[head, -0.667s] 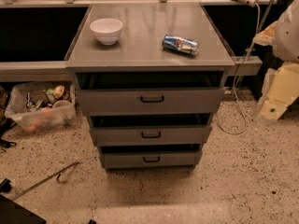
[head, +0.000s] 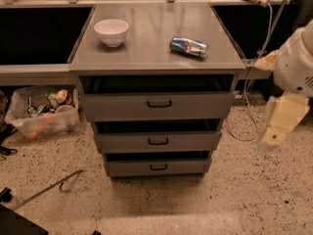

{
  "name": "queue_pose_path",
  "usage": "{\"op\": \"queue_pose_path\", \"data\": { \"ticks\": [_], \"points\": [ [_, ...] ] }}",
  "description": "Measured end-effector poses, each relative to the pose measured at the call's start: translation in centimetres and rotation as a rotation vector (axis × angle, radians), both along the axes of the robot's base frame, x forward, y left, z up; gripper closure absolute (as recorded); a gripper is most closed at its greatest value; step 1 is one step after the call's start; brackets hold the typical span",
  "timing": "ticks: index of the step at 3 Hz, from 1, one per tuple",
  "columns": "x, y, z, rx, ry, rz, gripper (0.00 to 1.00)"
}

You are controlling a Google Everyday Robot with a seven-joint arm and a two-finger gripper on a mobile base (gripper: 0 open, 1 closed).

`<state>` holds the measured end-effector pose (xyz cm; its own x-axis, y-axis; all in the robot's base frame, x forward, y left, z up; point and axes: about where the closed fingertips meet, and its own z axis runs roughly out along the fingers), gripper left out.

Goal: Open bottom drawer

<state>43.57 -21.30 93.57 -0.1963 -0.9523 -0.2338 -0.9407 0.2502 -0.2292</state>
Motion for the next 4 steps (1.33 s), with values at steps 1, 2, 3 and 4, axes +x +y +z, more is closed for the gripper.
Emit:
{"op": "queue_pose_path", "data": {
  "ticks": [1, 2, 3, 4],
  "points": [
    [-0.1, -0.2, -6.8, 0.032, 0.055, 0.022, 0.00],
    [0.5, -1.2, -13.6, 0.066, 0.112, -0.003, 0.00],
    [0.8, -1.2, -19.4, 0.111, 0.150, -0.038, 0.00],
    [0.8, -1.2, -19.4, 0.111, 0.150, -0.038, 0.00]
  ]
}}
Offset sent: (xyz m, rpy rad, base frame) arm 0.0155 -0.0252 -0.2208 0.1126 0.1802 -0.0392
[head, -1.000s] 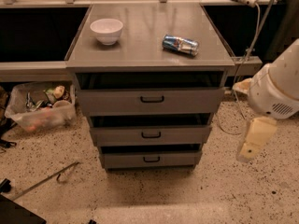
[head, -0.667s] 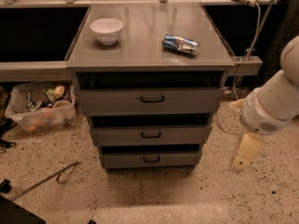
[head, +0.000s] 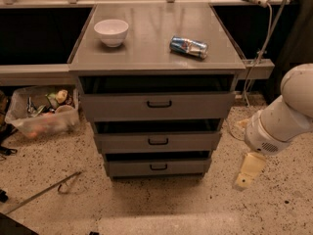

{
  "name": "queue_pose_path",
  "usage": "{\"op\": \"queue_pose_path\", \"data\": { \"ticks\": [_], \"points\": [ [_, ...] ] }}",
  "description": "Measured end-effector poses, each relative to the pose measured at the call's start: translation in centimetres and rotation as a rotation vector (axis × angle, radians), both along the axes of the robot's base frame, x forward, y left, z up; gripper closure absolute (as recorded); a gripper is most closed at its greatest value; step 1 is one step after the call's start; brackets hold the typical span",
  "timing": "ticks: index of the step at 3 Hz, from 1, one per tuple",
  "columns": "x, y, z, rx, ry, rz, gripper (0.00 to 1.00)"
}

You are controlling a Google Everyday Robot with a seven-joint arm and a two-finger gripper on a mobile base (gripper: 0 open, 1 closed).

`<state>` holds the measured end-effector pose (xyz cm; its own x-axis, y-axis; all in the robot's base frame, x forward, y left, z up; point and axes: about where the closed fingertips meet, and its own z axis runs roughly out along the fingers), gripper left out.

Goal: Open bottom drawer

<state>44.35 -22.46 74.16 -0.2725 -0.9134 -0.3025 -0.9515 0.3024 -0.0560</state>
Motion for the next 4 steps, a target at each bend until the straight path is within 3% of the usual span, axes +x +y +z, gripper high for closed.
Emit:
{"op": "queue_pose_path", "data": {
  "ticks": [1, 3, 4],
  "points": [
    [-1.4, 0.2, -1.8, 0.010, 0.000, -0.009, 0.00],
    [-4.5, 1.8, -11.5, 0.124, 0.037, -0.095, 0.00],
    [-4.2, 5.4, -17.3, 0.192, 0.040, -0.057, 0.00]
  ]
}}
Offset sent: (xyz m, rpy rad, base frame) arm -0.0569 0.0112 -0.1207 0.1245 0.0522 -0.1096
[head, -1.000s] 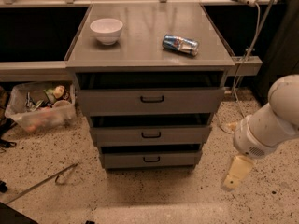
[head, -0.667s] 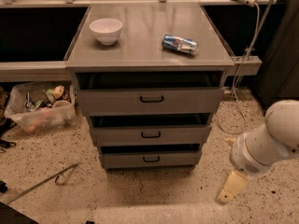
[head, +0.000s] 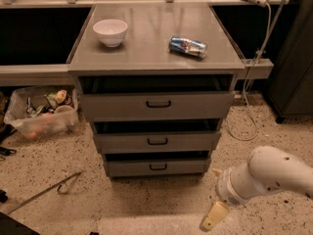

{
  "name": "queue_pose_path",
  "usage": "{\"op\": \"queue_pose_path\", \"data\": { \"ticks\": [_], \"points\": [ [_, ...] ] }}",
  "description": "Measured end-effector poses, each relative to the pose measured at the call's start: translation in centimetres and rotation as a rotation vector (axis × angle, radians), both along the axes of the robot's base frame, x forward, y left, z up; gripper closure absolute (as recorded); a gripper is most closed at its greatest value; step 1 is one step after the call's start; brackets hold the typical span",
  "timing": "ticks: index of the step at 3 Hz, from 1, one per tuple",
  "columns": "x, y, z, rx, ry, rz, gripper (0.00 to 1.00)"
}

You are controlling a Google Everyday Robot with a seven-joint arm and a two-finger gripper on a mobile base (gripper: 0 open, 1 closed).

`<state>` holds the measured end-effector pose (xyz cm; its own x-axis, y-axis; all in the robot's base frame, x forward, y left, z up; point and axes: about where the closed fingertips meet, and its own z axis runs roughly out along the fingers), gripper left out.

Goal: Open bottom drawer

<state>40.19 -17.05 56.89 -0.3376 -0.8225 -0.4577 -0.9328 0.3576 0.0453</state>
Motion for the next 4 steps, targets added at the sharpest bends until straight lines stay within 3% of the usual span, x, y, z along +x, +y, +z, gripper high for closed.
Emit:
{"op": "queue_pose_path", "data": {
  "ticks": [1, 2, 3, 4],
  "points": [
    [1.2, 3.5, -4.8, 0.047, -0.032, 0.023, 0.00],
    [1.2, 3.5, -4.8, 0.047, -0.032, 0.023, 0.00],
    [2.2, 4.6, -7.6, 0.065, -0.045, 0.016, 0.00],
    [4.8, 6.2, -12.4, 0.072, -0.059, 0.004, 0.00]
  ]
}}
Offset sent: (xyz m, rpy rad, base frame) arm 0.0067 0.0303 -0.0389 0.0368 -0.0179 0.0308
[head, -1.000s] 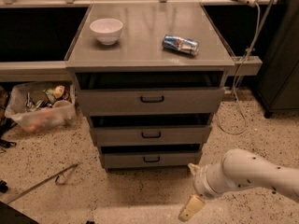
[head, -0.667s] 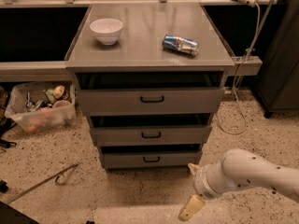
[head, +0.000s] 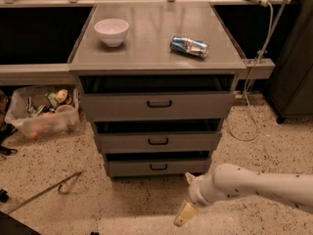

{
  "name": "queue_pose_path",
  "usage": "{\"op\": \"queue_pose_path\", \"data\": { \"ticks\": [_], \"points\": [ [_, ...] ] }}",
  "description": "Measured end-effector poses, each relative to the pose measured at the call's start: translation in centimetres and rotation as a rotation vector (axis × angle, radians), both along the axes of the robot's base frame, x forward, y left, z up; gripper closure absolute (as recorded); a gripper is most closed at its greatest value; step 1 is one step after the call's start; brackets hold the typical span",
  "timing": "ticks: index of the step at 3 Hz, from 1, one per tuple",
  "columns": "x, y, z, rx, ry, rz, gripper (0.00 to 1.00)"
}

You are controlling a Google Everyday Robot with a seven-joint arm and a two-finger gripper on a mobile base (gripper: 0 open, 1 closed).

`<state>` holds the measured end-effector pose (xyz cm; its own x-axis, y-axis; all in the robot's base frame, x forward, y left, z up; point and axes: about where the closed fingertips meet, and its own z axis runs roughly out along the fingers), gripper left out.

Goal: Open bottom drawer

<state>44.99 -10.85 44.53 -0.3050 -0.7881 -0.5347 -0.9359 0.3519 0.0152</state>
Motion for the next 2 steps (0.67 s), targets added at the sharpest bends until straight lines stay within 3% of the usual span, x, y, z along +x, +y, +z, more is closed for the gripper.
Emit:
{"op": "queue_pose_path", "data": {
  "ticks": [1, 2],
  "points": [
    [3.0, 1.4, -3.8, 0.005, -0.032, -0.014, 0.00],
    [5.9, 1.6, -9.3, 0.014, -0.019, -0.047, 0.00]
  ]
}}
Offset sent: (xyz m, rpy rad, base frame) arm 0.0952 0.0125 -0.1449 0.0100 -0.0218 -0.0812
